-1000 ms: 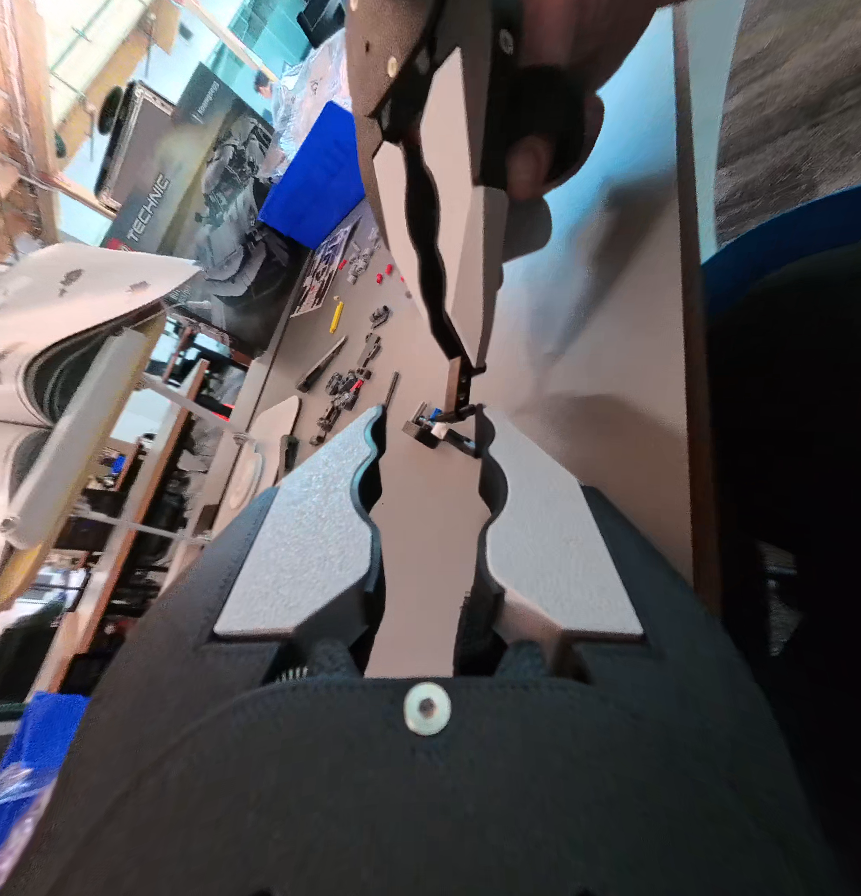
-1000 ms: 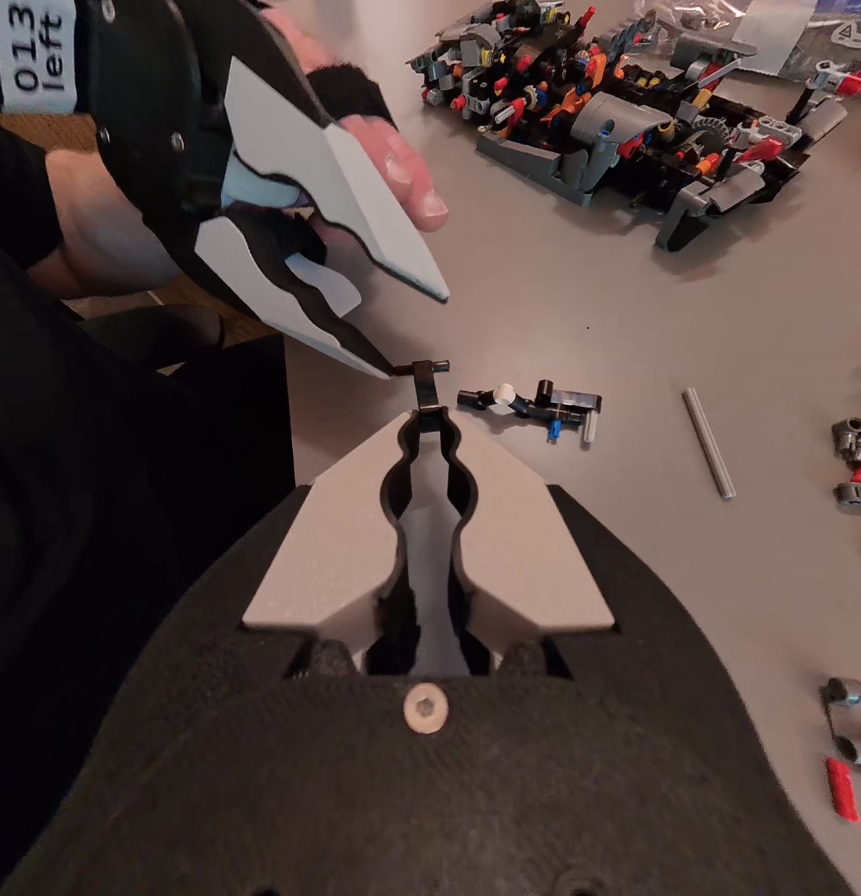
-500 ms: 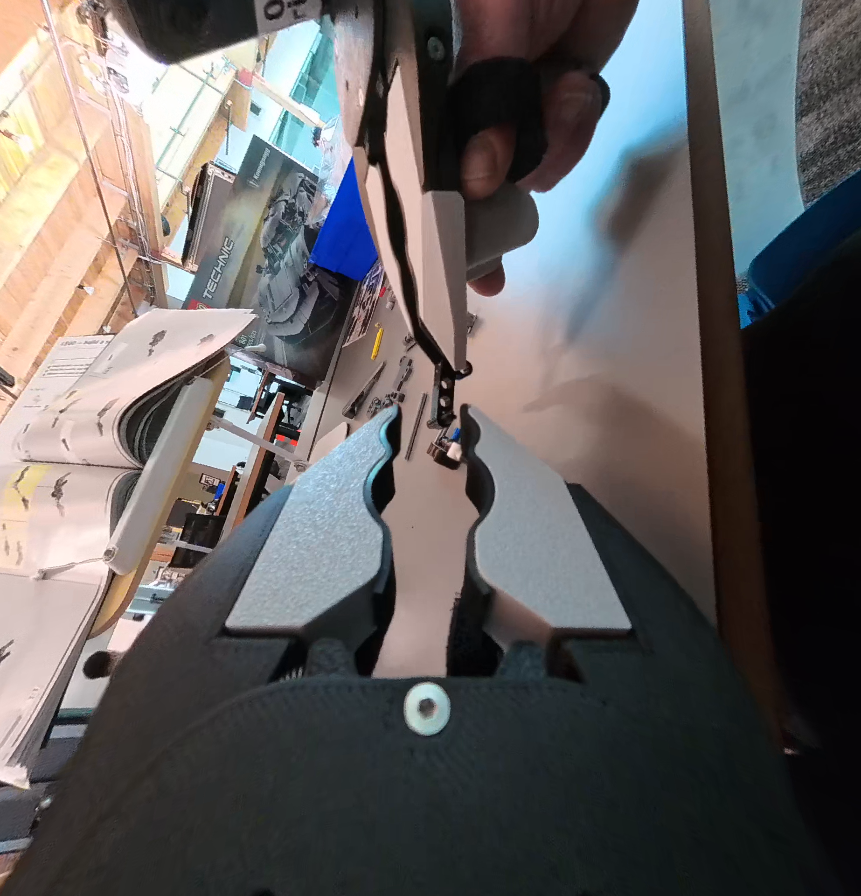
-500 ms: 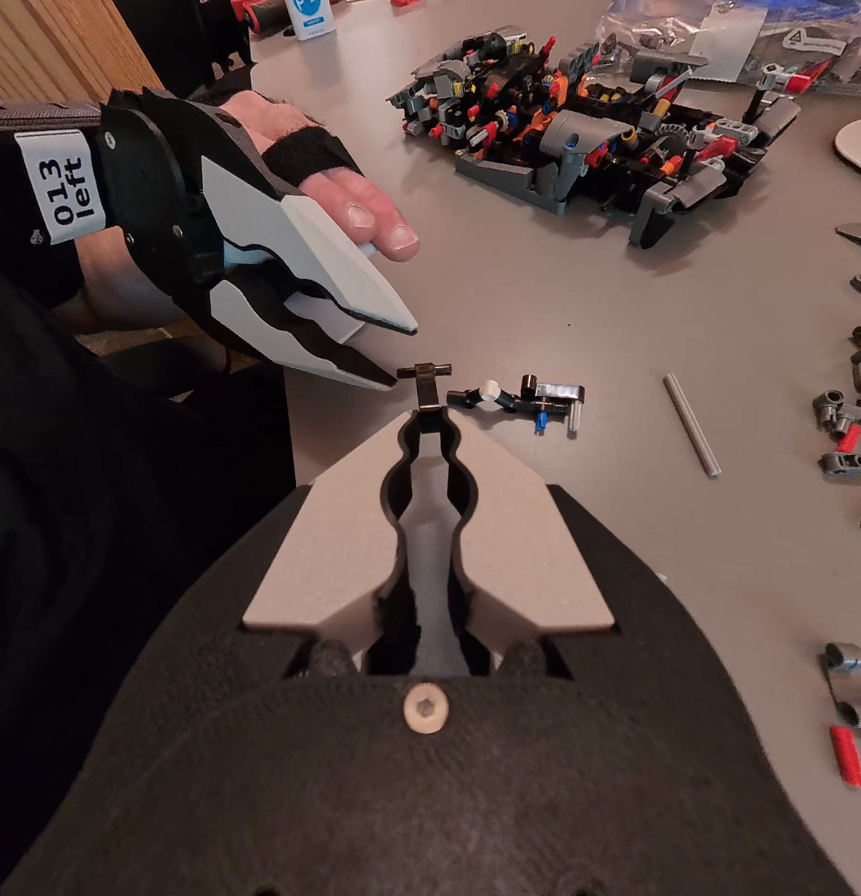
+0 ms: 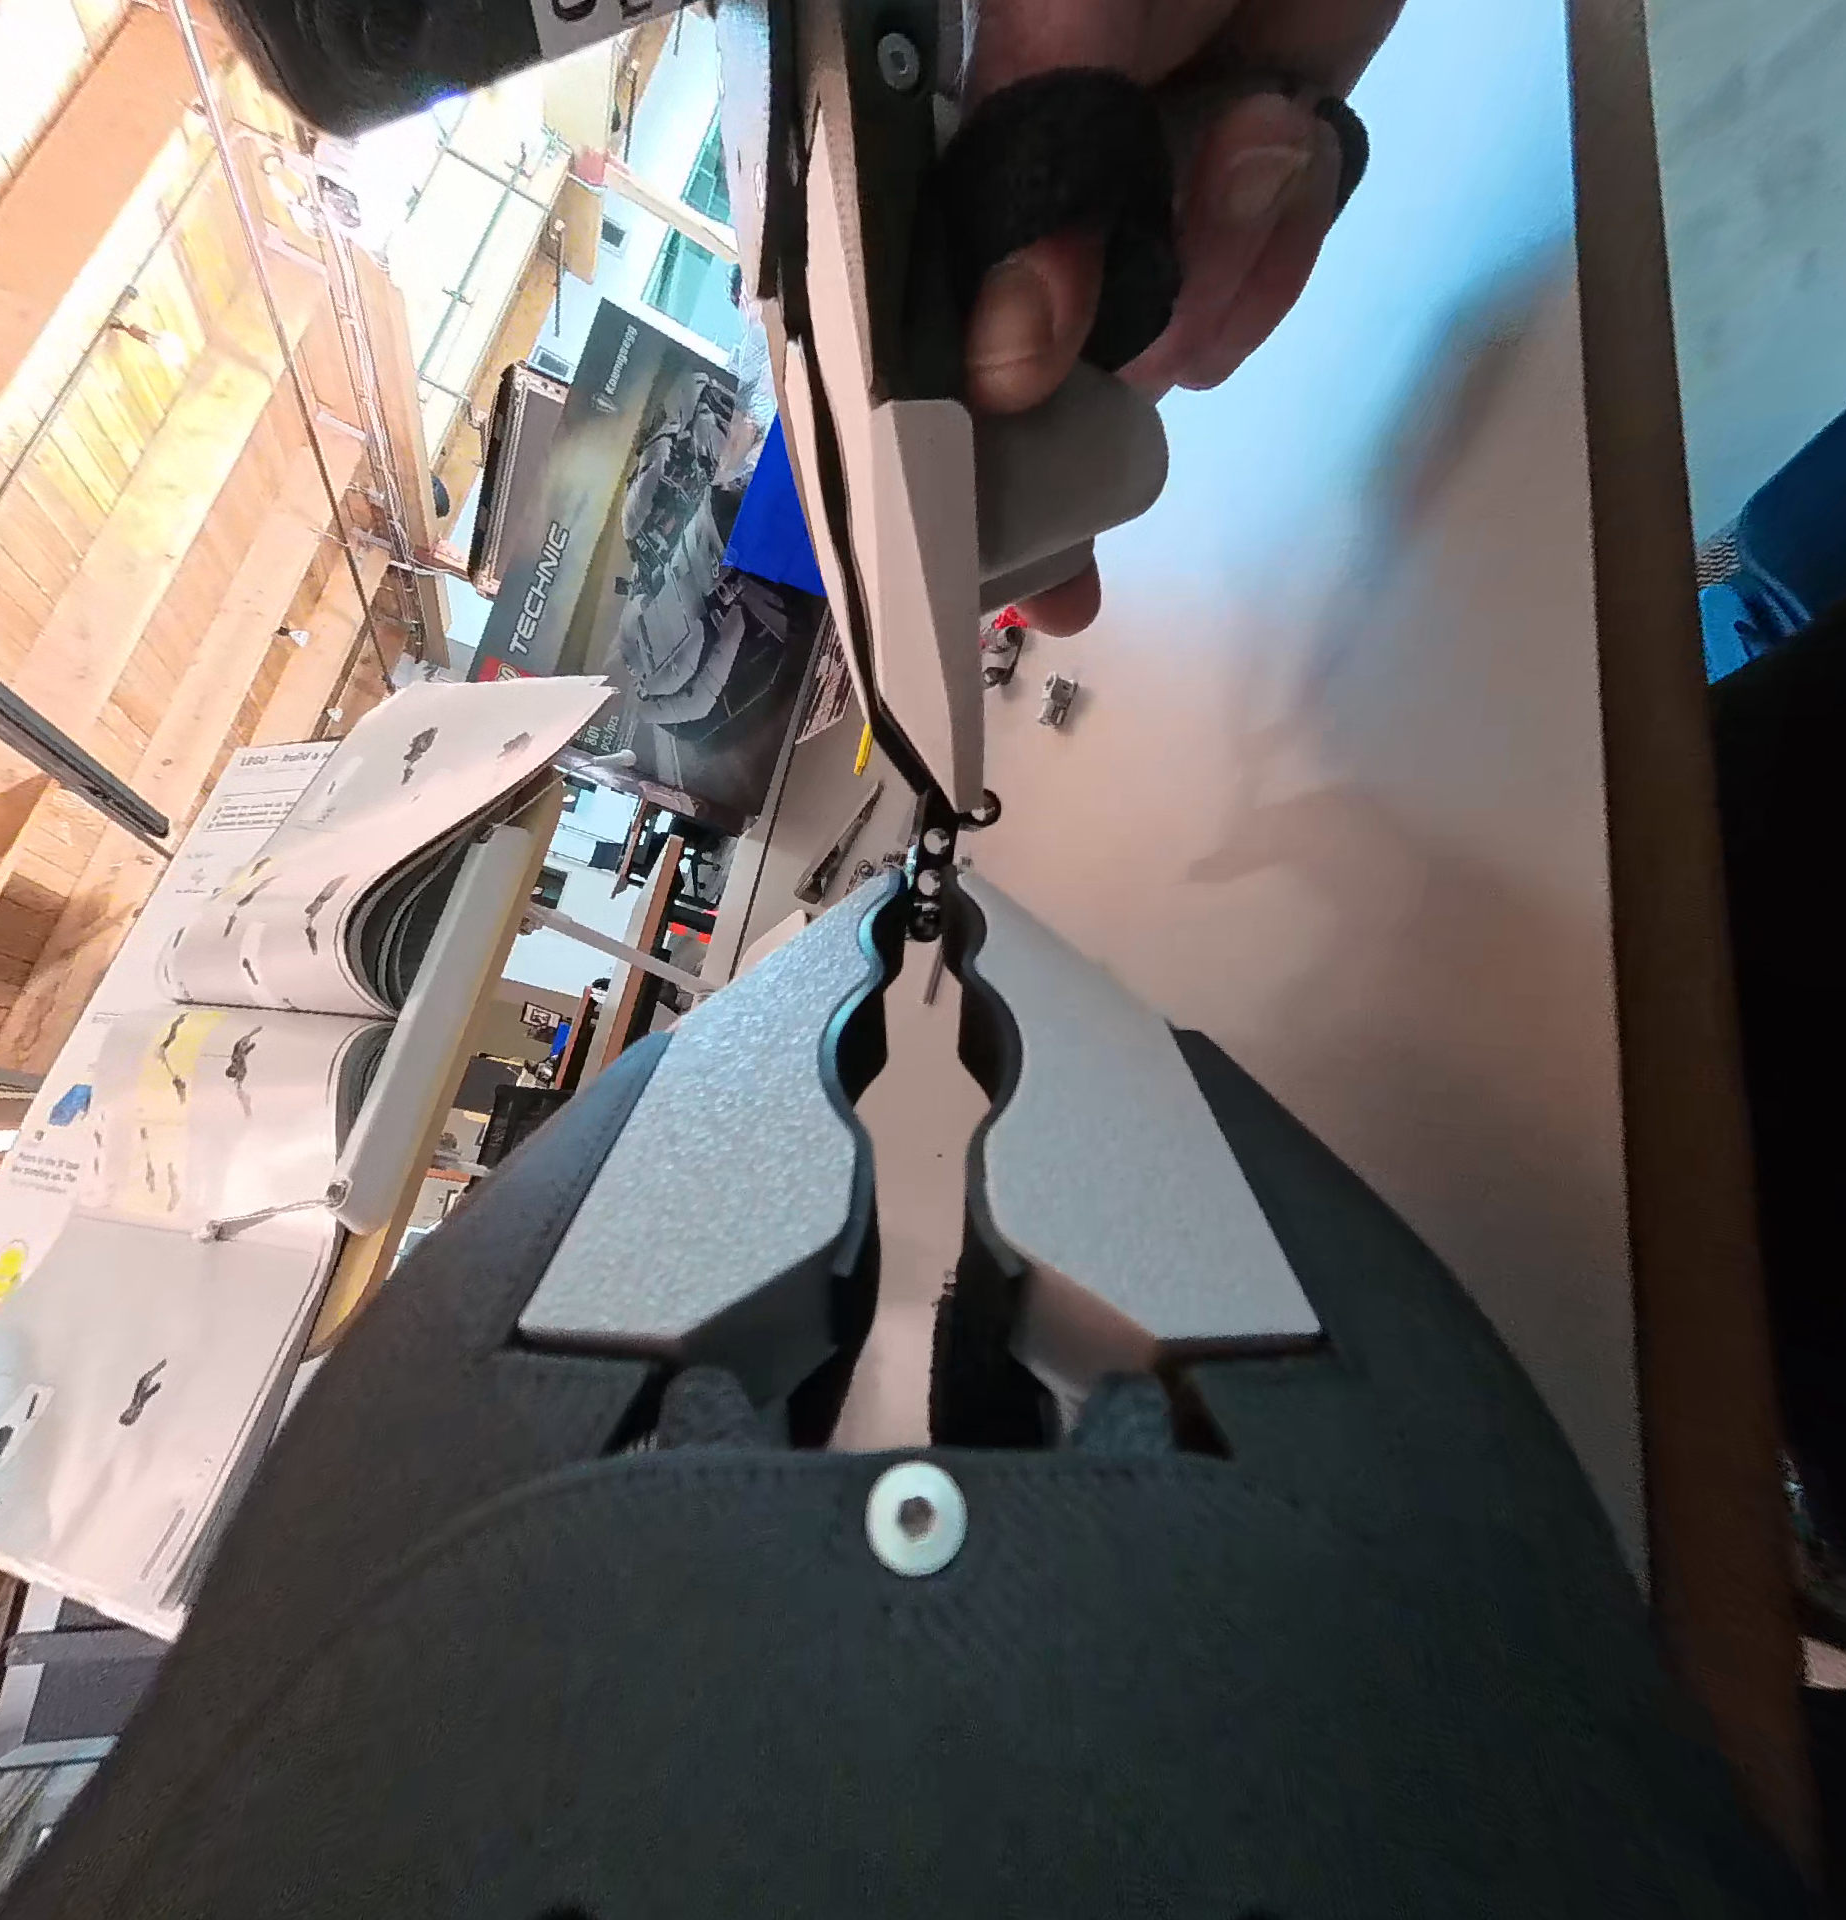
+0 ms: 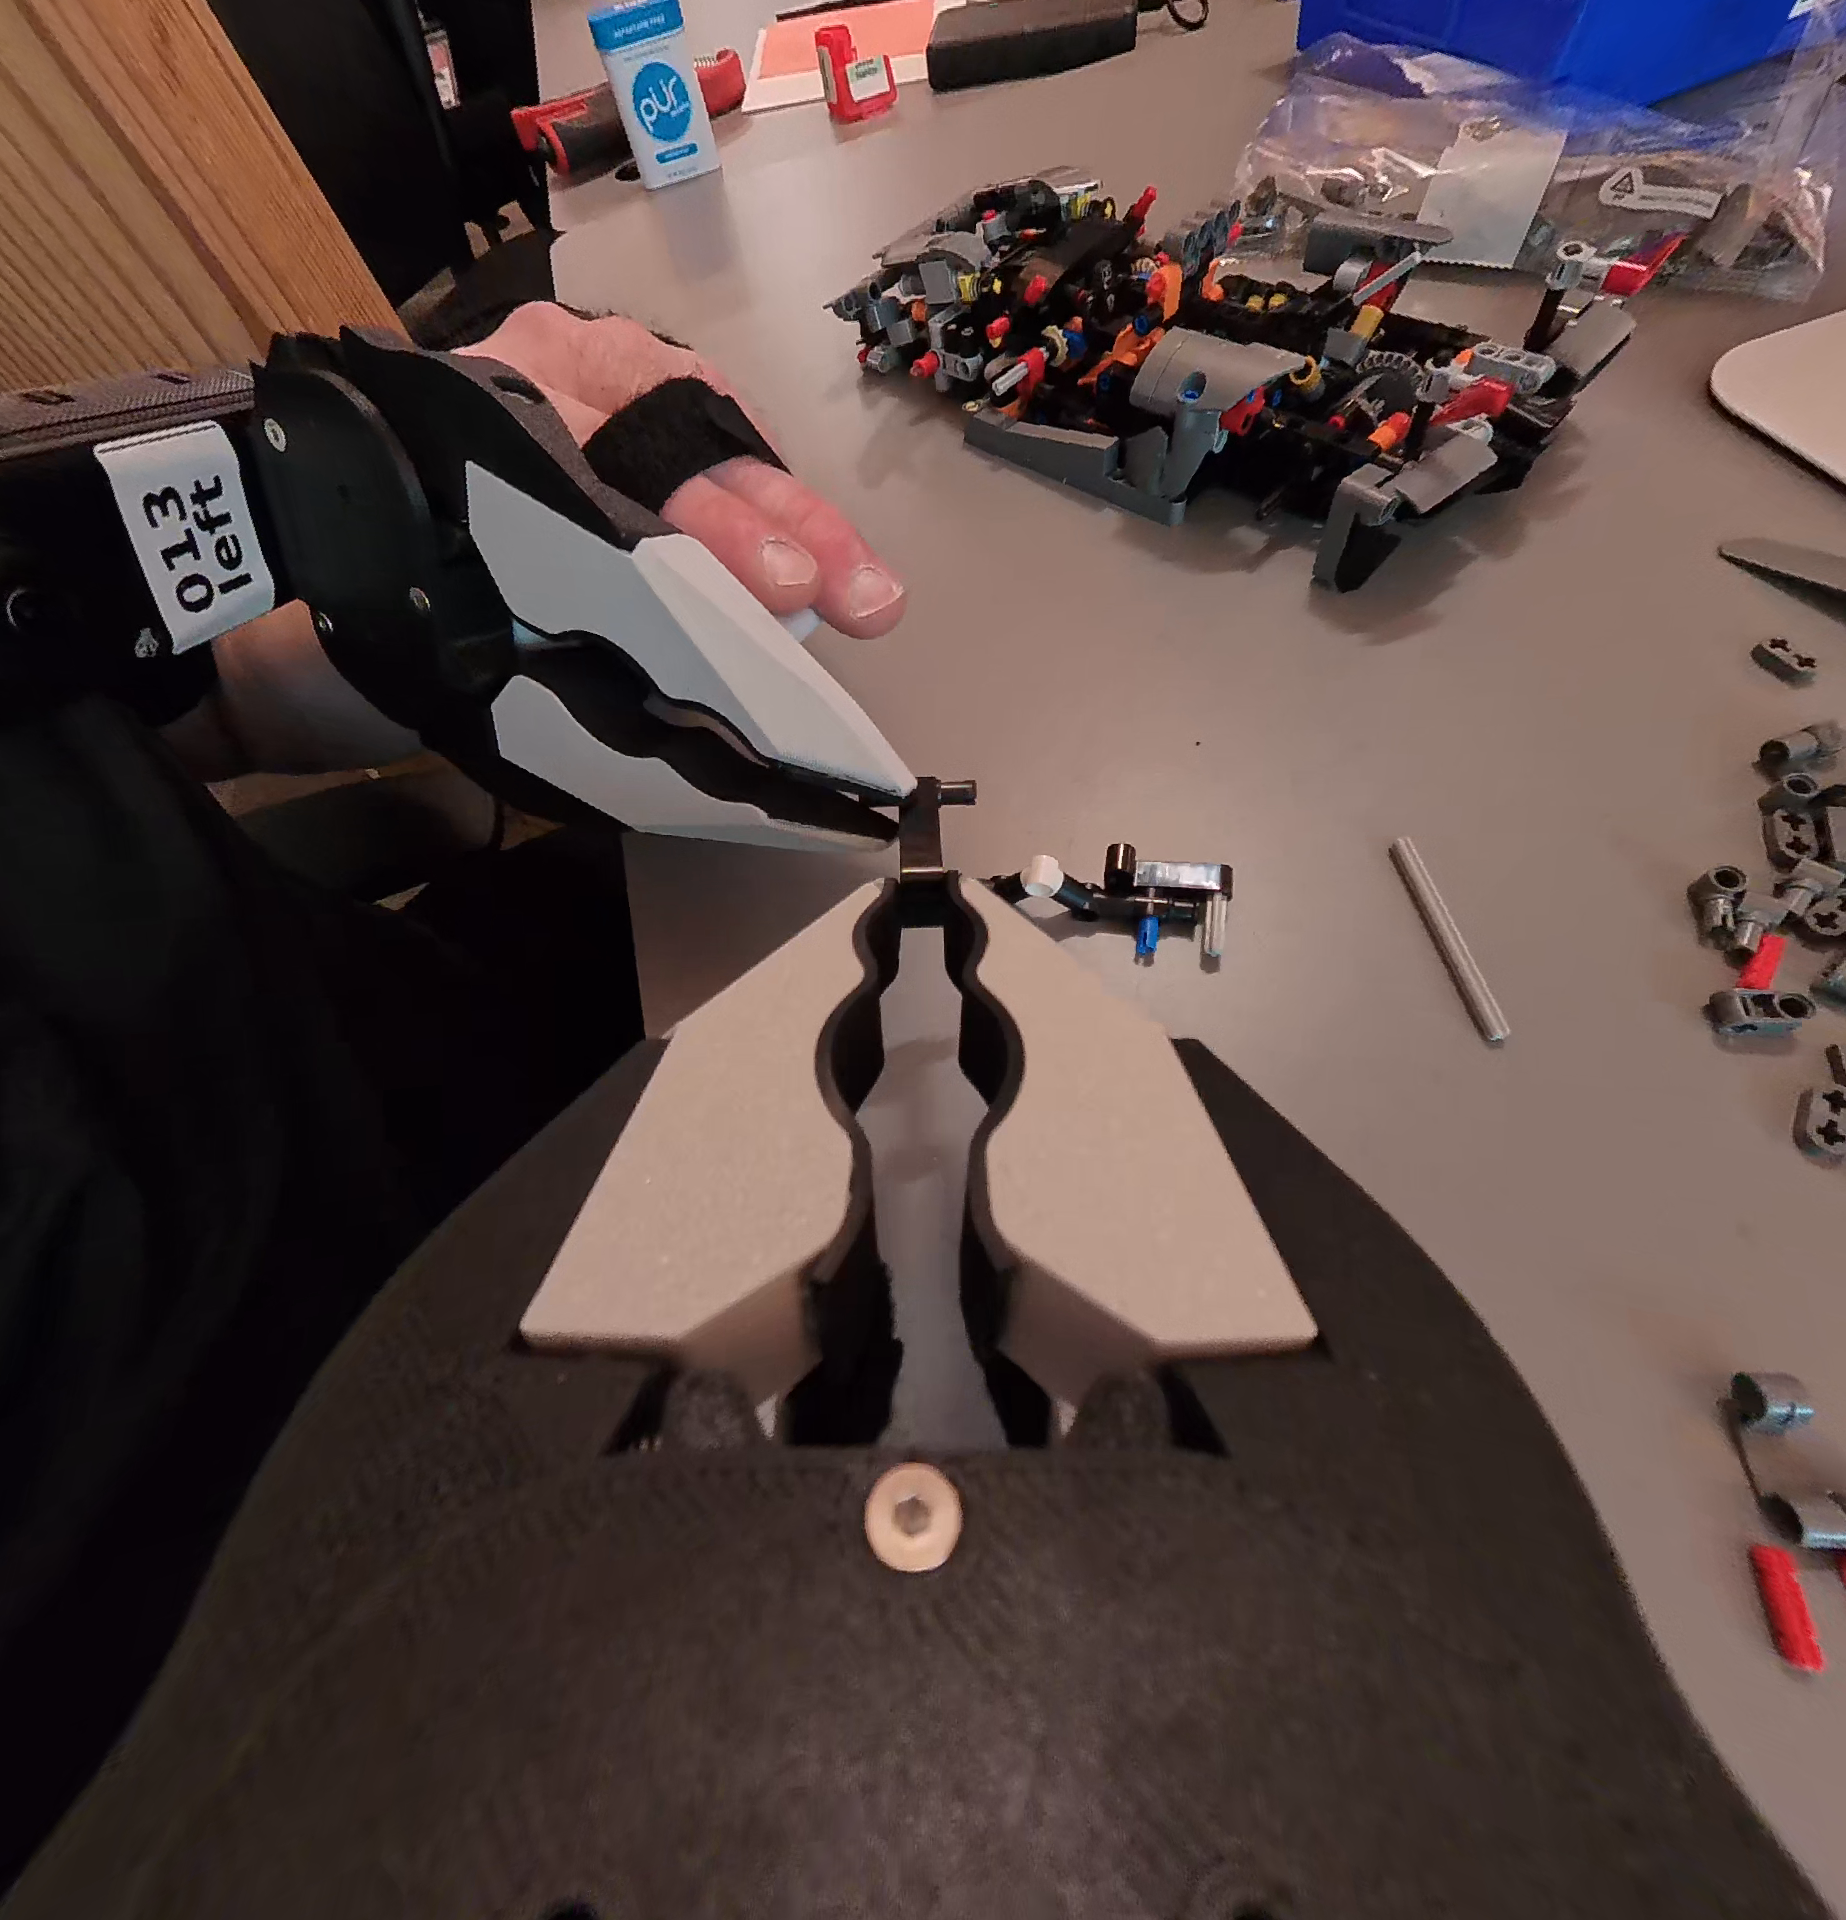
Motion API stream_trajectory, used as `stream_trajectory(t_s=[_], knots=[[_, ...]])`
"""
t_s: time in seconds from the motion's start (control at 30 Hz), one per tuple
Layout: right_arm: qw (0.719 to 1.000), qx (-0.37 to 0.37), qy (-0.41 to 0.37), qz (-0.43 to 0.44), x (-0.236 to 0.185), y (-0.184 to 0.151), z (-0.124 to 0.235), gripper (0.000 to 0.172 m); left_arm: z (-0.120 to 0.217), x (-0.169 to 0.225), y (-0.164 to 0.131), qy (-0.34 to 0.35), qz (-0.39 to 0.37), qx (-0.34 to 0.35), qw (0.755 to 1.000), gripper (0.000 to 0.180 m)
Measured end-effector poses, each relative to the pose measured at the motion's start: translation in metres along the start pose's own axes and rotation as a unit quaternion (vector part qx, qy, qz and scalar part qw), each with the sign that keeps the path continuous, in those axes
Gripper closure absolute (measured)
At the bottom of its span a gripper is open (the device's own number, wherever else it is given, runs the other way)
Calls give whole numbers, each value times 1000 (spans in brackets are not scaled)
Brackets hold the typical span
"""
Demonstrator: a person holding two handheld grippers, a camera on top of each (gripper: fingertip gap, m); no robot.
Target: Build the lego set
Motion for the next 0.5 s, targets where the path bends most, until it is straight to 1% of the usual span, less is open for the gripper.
stream_trajectory(t_s=[0.5], knots=[[1000,25,-8,-1,1,5,5,167,-4,-7,3,17,-15,2,1000,180]])
Point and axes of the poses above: each gripper's, where its closed fingertips meet, z back along the fingers, y out of its top, x = y × z across the jaws, the point moved 7 cm from there along z, back along the fingers, and after that the axes turned 15 degrees about x, right-handed, at the moved point
